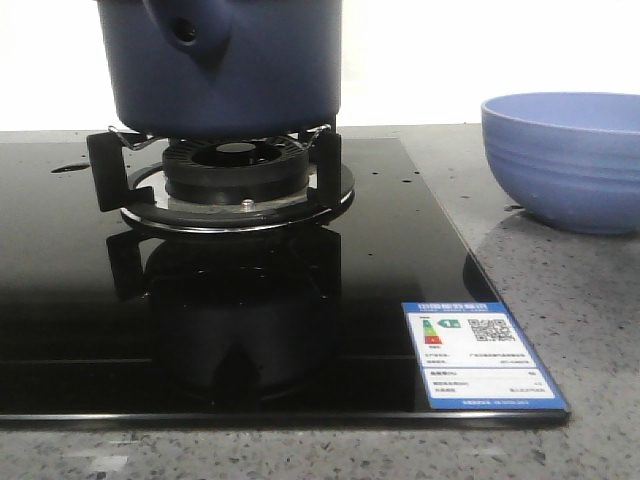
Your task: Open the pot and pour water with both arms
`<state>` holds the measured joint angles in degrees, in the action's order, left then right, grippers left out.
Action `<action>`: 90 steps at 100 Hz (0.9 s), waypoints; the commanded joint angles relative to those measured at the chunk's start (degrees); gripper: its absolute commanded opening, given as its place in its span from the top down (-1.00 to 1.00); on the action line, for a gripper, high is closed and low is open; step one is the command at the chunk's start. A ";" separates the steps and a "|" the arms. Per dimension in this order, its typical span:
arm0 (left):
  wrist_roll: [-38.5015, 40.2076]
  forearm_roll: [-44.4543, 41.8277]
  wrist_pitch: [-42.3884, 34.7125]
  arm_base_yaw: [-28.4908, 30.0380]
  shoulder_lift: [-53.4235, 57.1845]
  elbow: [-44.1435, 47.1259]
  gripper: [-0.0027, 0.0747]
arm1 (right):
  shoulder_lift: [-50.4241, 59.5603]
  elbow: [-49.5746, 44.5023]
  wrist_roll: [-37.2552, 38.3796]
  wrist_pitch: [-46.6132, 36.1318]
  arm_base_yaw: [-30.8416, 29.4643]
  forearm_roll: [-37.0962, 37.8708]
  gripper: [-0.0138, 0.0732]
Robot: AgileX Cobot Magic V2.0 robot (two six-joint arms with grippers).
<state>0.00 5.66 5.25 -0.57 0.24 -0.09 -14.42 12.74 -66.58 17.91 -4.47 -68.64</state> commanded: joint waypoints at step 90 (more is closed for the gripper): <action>0.59 0.01 -4.54 -0.50 1.58 1.98 0.98 | -0.39 1.92 25.16 -9.16 -0.18 22.82 0.82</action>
<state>0.00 5.66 5.25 -0.57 0.24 -0.09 -14.42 12.74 -58.10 13.48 -4.47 -60.89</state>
